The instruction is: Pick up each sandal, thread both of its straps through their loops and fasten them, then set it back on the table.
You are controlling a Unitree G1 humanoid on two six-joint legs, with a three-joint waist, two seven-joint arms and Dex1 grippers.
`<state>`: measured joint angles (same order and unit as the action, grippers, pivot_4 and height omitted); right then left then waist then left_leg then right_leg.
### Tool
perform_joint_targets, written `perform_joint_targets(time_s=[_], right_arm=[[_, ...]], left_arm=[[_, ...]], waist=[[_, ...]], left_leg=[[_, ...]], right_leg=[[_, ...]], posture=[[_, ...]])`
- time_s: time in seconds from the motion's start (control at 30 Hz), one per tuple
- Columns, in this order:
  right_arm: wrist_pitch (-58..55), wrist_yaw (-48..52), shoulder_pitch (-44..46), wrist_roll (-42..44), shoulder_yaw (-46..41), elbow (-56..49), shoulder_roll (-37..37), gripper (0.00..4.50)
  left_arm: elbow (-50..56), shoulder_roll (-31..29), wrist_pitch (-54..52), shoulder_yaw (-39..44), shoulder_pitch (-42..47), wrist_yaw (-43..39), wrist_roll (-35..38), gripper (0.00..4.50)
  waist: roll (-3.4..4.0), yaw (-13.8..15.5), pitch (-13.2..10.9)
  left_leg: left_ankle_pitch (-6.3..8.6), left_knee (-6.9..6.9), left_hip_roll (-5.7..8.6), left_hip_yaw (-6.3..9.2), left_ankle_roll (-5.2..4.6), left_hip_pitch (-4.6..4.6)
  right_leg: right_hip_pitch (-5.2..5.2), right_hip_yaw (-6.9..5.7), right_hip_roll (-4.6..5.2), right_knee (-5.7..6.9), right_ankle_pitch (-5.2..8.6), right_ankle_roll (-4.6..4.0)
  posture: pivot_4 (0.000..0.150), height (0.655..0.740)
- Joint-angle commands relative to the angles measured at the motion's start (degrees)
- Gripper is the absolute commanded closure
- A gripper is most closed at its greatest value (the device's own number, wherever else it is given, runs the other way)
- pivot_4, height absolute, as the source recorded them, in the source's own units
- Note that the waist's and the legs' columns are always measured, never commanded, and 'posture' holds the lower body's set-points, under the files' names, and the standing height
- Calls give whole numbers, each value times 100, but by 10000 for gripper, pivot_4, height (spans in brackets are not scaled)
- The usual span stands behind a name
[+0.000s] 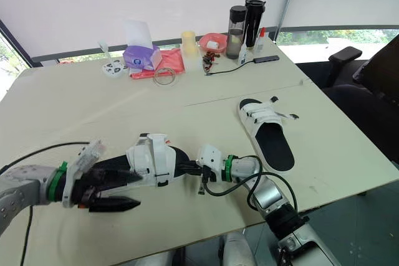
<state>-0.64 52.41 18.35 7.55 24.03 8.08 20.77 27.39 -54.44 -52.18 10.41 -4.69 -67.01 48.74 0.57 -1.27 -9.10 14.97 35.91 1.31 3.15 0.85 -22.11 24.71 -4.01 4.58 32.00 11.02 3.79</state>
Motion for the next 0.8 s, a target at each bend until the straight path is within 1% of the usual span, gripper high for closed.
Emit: perform_joint_targets(time_s=[0.03, 0.1, 0.13, 0.17, 0.2, 0.23, 0.27, 0.3, 0.33, 0.4, 0.6, 0.8], right_arm=[[-366, -130, -254, -506, 201, 949, 89, 45000], [-355, -124, -248, -516, 221, 965, 62, 45000], [-350, -121, -246, -518, 227, 970, 56, 45000], [-345, -119, -241, -520, 229, 977, 51, 45000], [-341, -113, -235, -521, 229, 984, 46, 45000], [-338, -109, -232, -523, 228, 989, 43, 45000], [-335, -106, -229, -523, 227, 993, 41, 45000], [-333, -100, -227, -526, 229, 989, 42, 45000], [-335, -90, -226, -528, 231, 976, 52, 45000], [-342, -78, -228, -525, 232, 952, 77, 45000], [-353, -69, -276, -525, 224, 892, 133, 45000], [-363, -86, -292, -524, 235, 875, 117, 45000]], left_arm=[[101, 140, 469, -53, -142, 215, -368, 255], [-1, 415, 777, -225, -155, 457, -636, 255], [-37, 517, 877, -277, -149, 529, -723, 255], [-71, 612, 961, -330, -133, 598, -804, 255], [-110, 714, 1062, -419, -112, 667, -898, 255], [-135, 776, 1129, -478, -100, 701, -960, 255], [-153, 820, 1179, -517, -94, 719, -1008, 255], [-163, 903, 1262, -631, -106, 769, -1104, 255], [-180, 975, 1343, -743, -125, 804, -1200, 255], [-214, 1053, 1441, -880, -153, 838, -1305, 255], [-433, 1133, 1562, -952, -161, 854, -1394, 255], [-774, 1377, 1652, -1061, 10, 969, -1499, 255]], waist=[[1, 8, -2], [6, 5, 0], [68, -2, 30], [57, -26, 45], [-20, -32, 56], [-99, 11, 70], [-135, 61, 49], [-124, 71, 45], [-100, 72, 28], [-68, 66, 30], [-72, 56, 35], [-73, 68, 37]], left_leg=[[0, 1, -1, 0, 0, -14], [0, 1, -3, 0, 0, -23], [0, -1, -15, 1, 0, -47], [0, -21, -90, 8, -1, -113], [-1, -57, -113, -19, -3, -138], [-2, -63, -104, -110, -4, -77], [-5, -66, -84, -162, -5, -51], [-6, -83, -69, -155, -4, -17], [-10, -93, -84, -154, -8, 28], [-16, -91, -110, -157, -9, 67], [-8, -82, -113, -158, 3, 64], [-7, -82, -113, -159, 5, 64]], right_leg=[[-10, 0, 0, 0, 0, 0], [-5, 0, -1, -3, 0, 0], [-13, 0, -14, -27, 0, 0], [-38, 9, -98, -85, -9, -8], [-42, 70, -107, 9, -9, -13], [-26, 181, -70, 332, 100, -4], [-70, 261, -30, 355, 338, 26], [-115, 241, -12, 354, 345, 15], [-123, 211, -11, 345, 352, -21], [-141, 180, -15, 341, 360, -44], [-159, 169, -1, 310, 361, -41], [-163, 169, 6, 306, 361, -41]], posture=[[1500, 7400], [1500, 7400], [1500, 7400], [1500, 7400], [1500, 7400], [1500, 7400], [1500, 7400], [1500, 7400], [1500, 7400], [1500, 7400], [1500, 7400], [1500, 7400]])
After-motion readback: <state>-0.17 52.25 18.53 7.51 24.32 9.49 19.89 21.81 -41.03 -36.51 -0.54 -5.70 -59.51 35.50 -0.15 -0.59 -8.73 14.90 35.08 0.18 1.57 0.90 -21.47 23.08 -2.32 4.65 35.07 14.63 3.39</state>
